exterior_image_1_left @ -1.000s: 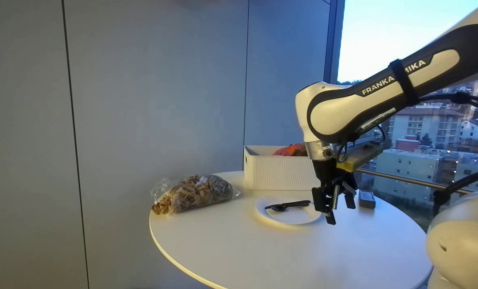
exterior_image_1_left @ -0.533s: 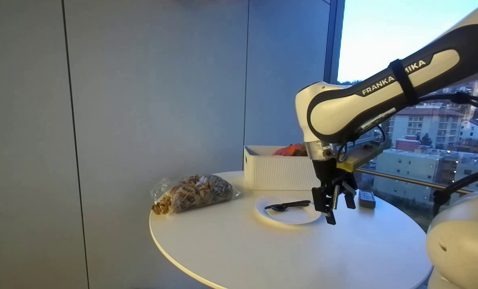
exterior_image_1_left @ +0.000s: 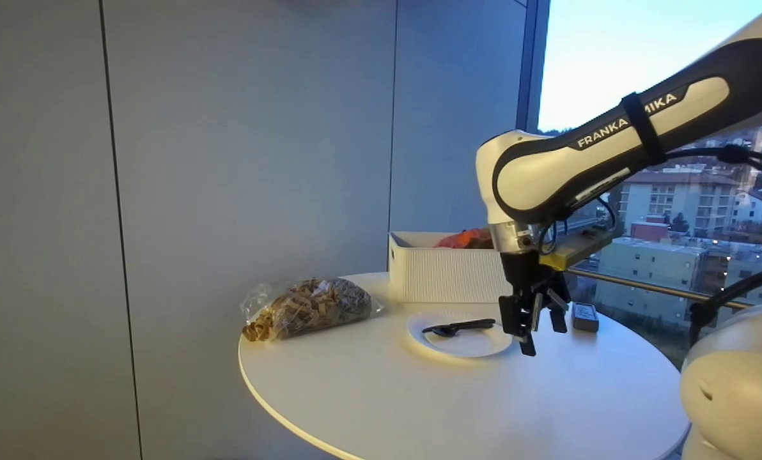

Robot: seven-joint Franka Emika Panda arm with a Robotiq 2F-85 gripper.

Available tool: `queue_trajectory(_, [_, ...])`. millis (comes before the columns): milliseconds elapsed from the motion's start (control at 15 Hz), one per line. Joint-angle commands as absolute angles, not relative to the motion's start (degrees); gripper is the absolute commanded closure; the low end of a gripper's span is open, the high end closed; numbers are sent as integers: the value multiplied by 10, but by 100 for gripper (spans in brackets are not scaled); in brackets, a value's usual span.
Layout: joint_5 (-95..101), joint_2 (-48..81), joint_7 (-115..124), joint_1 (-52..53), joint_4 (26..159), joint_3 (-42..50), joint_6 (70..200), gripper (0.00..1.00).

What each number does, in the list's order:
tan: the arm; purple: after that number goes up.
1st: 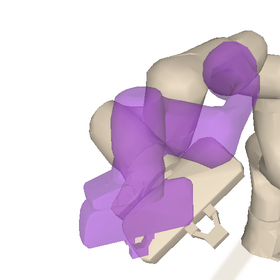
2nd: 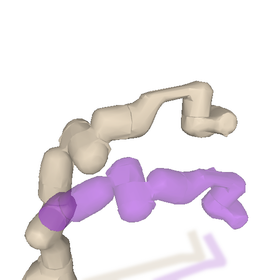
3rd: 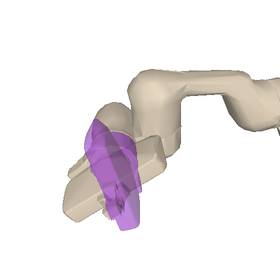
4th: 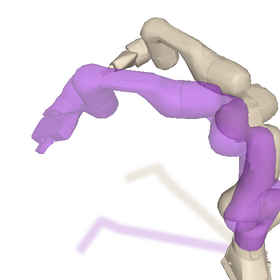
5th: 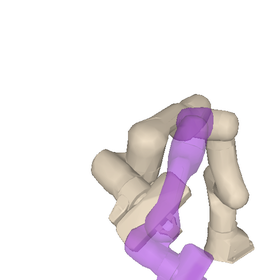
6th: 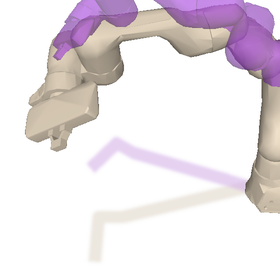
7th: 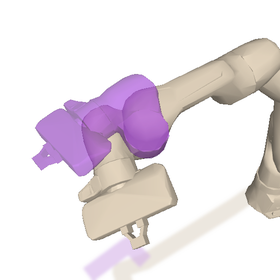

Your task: Put the plate into the basket

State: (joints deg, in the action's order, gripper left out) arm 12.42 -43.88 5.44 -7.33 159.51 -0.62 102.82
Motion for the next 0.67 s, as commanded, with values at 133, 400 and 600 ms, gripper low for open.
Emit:
queue_trajectory(133, [93,-480,-30,-69,1589,78,1054,0])
queue_trajectory(400, [66,-491,-56,-79,1582,120,1057,0])
queue_trajectory(600, [49,-500,-68,-92,1580,146,1054,0])
